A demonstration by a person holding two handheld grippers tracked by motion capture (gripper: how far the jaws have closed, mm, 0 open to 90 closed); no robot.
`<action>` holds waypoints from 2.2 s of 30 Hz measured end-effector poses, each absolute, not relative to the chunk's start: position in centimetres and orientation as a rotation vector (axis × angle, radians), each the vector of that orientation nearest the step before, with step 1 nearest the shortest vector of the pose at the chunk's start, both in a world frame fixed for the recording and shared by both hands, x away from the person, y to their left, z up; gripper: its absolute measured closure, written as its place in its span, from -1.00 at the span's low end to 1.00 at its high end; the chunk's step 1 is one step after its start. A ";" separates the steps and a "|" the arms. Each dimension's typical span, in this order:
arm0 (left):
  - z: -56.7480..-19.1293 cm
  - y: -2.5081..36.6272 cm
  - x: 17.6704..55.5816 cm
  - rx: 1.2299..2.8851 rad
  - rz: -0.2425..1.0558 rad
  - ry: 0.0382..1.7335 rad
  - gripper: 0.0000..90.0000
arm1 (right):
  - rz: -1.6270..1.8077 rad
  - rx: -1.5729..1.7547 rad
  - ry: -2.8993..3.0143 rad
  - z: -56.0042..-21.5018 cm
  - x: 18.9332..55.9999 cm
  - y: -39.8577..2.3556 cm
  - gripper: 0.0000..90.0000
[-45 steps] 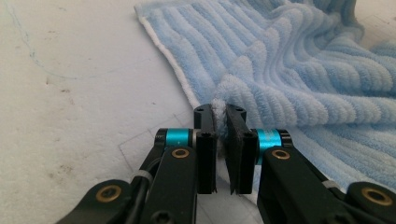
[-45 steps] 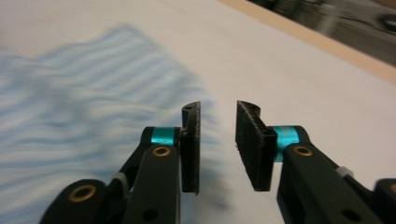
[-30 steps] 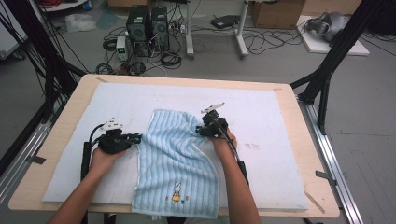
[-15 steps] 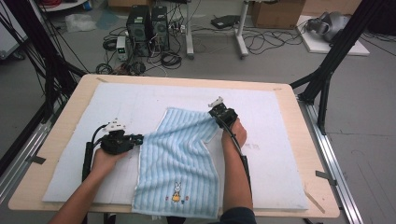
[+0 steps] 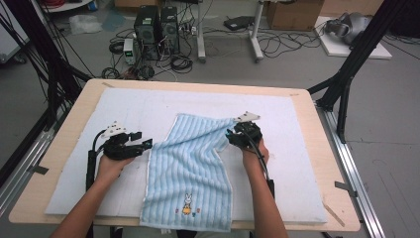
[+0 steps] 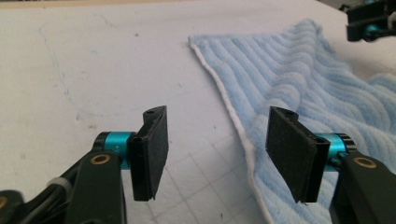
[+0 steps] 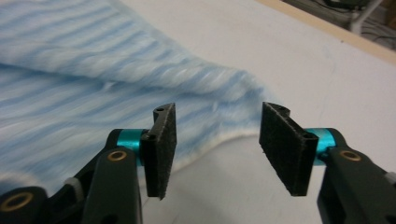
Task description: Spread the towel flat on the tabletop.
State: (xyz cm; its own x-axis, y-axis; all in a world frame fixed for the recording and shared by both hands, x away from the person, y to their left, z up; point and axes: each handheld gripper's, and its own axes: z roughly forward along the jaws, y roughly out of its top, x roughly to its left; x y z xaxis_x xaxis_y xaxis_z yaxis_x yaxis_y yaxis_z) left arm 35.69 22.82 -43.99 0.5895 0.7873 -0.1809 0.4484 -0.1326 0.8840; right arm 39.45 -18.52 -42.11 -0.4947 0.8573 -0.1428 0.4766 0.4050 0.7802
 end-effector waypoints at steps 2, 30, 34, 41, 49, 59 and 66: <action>-44.0 22.4 35.9 1.784 0.397 1.014 -0.16 | 0.978 1.164 2.160 -42.1 38.5 -19.3 -0.18; -43.3 14.2 46.3 1.996 0.348 1.074 -0.16 | 1.128 1.127 2.144 -42.7 33.1 -23.9 -0.32; -43.7 13.3 47.9 2.053 0.402 1.102 -0.15 | 1.131 1.136 2.143 -42.8 33.0 -24.0 -0.32; -44.4 12.2 49.1 2.087 0.463 1.104 -0.09 | 1.124 1.131 2.145 -43.0 32.7 -24.3 -0.32; -44.2 11.9 49.4 2.106 0.508 1.056 0.92 | 1.125 1.137 2.112 -42.9 32.4 -24.7 -0.32; -44.0 16.2 51.7 1.949 0.584 1.304 0.93 | 1.104 1.139 2.120 -43.4 32.5 -24.3 -0.32; -43.7 17.5 50.9 1.881 0.517 1.289 0.17 | 1.112 1.153 2.107 -43.4 32.7 -23.8 -0.27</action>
State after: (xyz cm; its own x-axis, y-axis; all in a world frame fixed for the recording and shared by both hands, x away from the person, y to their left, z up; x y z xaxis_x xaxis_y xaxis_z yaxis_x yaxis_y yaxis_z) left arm 50.89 17.45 -43.75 0.4019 0.9107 -0.0955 0.5922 -0.1789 0.7857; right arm 32.68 -23.77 -43.42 -0.5233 0.8515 -0.0335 0.4529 0.3113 0.8354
